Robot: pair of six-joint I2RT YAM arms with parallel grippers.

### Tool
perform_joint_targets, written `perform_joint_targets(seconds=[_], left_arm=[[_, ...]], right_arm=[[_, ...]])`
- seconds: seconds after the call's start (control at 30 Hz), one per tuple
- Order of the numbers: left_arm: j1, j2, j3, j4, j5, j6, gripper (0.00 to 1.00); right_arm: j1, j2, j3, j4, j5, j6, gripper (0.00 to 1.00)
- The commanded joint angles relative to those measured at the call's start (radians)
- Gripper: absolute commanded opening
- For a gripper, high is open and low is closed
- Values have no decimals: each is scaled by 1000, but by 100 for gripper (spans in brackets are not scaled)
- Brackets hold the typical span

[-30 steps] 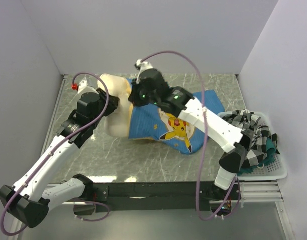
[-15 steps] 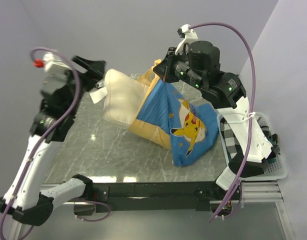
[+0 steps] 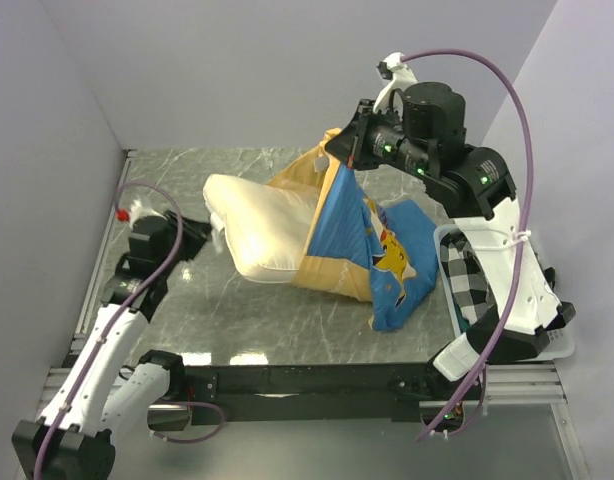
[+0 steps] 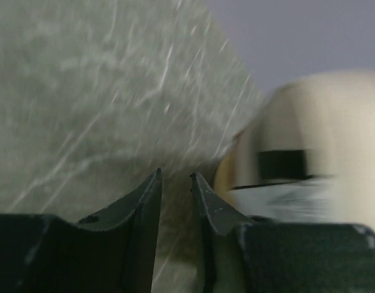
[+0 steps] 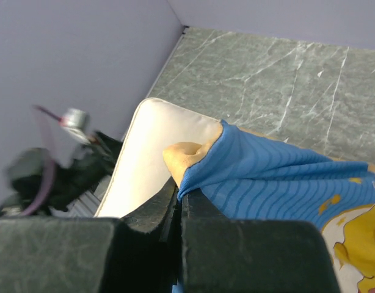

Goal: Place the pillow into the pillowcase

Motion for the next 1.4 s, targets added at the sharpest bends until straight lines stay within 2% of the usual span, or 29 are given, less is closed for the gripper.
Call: perform_joint_targets(seconds=[0.0, 0.1, 0.17, 0.2, 0.3, 0.6, 0.73, 0.87, 0.97, 1.0, 1.07, 1.1, 1.13, 1.27, 1.37], left_arm=[[-14, -3, -108, 237, 214, -143, 35], [-101, 23, -111, 323, 192, -165, 46], [-172, 72, -63, 334, 171, -159, 52], [-194, 118, -42, 334, 162, -155, 58], [-270, 192, 39, 372, 123, -145, 63], [-410, 408, 168, 420, 88, -137, 66], [-496, 520, 321, 371, 61, -103, 68], [-553, 611, 408, 345, 13, -111, 67], [-577, 666, 446, 314, -4, -120, 59], [-577, 674, 461, 297, -12, -119, 46], [-577, 664, 475, 270, -53, -97, 31], [-577, 645, 496, 227, -71, -83, 11], [-567, 634, 519, 193, -90, -44, 2], [-504, 566, 680, 46, -122, 87, 1], [-438, 552, 906, -104, -91, 185, 1]], right_arm=[[-22, -94, 23, 175, -34, 15, 0], [-23, -97, 32, 170, -39, 17, 0], [-25, -99, 30, 164, -34, 16, 0], [-25, -105, 27, 164, -32, 14, 0], [-29, -115, 21, 159, -26, 11, 0], [-48, -135, 15, 155, -29, 14, 0], [-57, -143, 14, 155, -34, 16, 0], [-66, -132, 29, 152, -48, 19, 0], [-71, -128, 23, 147, -49, 17, 0], [-74, -129, 20, 147, -49, 14, 0], [-83, -132, 15, 144, -43, 8, 0], [-86, -134, 17, 141, -40, 5, 0], [-89, -134, 17, 141, -34, -1, 0], [-117, -120, 9, 147, -8, -11, 0], [-153, -88, 6, 144, 21, -15, 0]])
